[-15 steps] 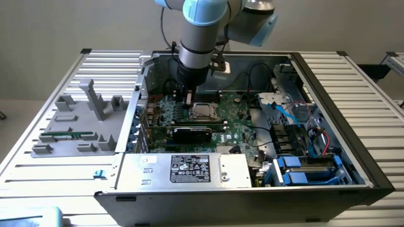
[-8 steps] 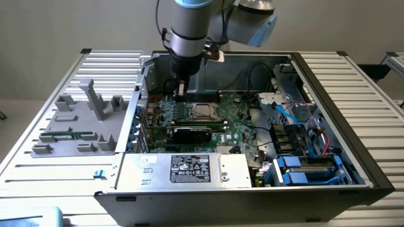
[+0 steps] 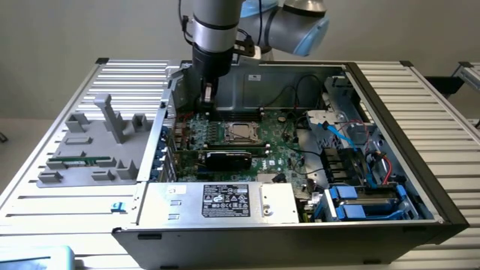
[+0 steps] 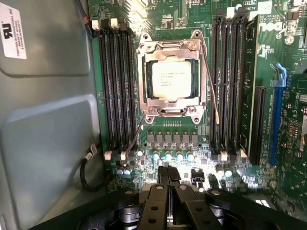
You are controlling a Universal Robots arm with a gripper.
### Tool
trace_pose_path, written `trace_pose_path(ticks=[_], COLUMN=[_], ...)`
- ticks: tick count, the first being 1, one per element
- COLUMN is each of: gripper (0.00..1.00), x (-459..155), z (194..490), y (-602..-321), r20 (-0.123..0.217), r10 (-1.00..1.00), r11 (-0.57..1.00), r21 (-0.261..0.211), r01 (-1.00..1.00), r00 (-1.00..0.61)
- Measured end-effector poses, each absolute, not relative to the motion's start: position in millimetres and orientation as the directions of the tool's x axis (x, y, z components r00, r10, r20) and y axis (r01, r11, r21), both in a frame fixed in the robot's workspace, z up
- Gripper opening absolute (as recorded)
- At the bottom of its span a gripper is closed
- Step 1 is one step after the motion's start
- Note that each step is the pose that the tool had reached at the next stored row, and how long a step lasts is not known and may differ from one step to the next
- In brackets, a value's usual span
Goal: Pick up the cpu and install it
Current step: 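Close the cpu cover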
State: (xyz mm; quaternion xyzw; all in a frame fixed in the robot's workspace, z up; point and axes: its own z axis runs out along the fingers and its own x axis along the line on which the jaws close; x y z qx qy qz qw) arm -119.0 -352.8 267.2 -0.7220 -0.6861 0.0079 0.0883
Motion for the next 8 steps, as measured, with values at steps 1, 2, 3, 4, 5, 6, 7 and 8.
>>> trace_pose_path(ticks=[1, 2, 3, 4, 5, 6, 7, 8], gripper=[0.11, 0.11, 0.11, 0.11, 0.11, 0.11, 0.11, 0.11], x=[-120.2, -121.1, -121.6, -122.0, -122.1, -122.0, -122.1, -122.1], z=[269.6, 272.3, 275.8, 279.9, 284.3, 289.0, 293.7, 296.5], y=[-352.8, -352.8, -352.7, -352.5, -352.4, -352.3, -351.6, -350.3], r20=[0.11, 0.11, 0.11, 0.11, 0.11, 0.11, 0.11, 0.106], r10=[0.992, 0.992, 0.992, 0.992, 0.992, 0.992, 0.992, 0.993], r11=[-0.043, -0.043, -0.044, -0.045, -0.045, -0.045, -0.046, -0.046], r21=[-0.136, -0.135, -0.134, -0.133, -0.133, -0.133, -0.133, -0.132], r01=[0.99, 0.99, 0.99, 0.99, 0.99, 0.99, 0.99, 0.99], r00=[0.058, 0.058, 0.059, 0.059, 0.06, 0.06, 0.061, 0.061])
